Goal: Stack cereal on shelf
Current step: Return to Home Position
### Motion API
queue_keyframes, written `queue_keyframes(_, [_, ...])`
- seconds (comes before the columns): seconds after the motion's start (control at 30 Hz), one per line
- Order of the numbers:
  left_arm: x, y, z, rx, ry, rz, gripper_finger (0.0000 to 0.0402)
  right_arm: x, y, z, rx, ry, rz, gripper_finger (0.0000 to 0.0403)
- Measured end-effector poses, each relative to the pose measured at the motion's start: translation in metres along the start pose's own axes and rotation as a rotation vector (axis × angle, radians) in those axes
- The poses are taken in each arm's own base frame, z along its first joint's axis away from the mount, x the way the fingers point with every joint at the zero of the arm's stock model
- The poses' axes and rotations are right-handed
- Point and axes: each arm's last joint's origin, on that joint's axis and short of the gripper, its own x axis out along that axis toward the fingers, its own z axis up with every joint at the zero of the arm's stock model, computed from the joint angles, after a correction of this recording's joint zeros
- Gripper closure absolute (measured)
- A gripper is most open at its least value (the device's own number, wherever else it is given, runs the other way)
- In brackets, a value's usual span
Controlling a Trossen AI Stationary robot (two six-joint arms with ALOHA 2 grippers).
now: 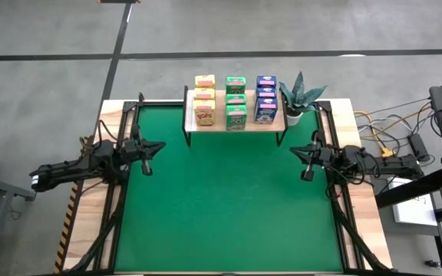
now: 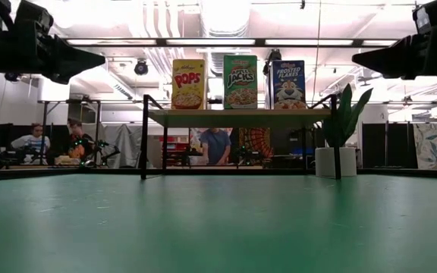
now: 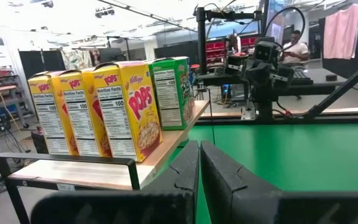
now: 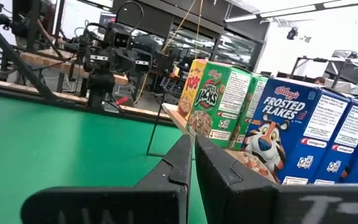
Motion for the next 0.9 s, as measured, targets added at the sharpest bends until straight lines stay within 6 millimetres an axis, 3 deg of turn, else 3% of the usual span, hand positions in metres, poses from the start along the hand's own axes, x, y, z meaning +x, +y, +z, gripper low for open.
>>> queue_keyframes(0.13, [0.0004,-0.0001,-0.0003,0.001,0.004,-0.001,0.0402,0.0000,0.0000,-0.0002,0.009,0.002,0.001,0.0390])
queue_keyframes(0.43, [0.0007,-0.0002,-0.0006,0.001,0.007,-0.001,0.0402,0.0000,0.0002,-0.0007,0.238,0.006,0.002,0.0390])
queue_keyframes(0.9, [0.0007,-0.0002,-0.0006,0.001,0.007,-0.001,0.0402,0.0000,0.0003,-0.0008,0.243,0.006,0.002,0.0390])
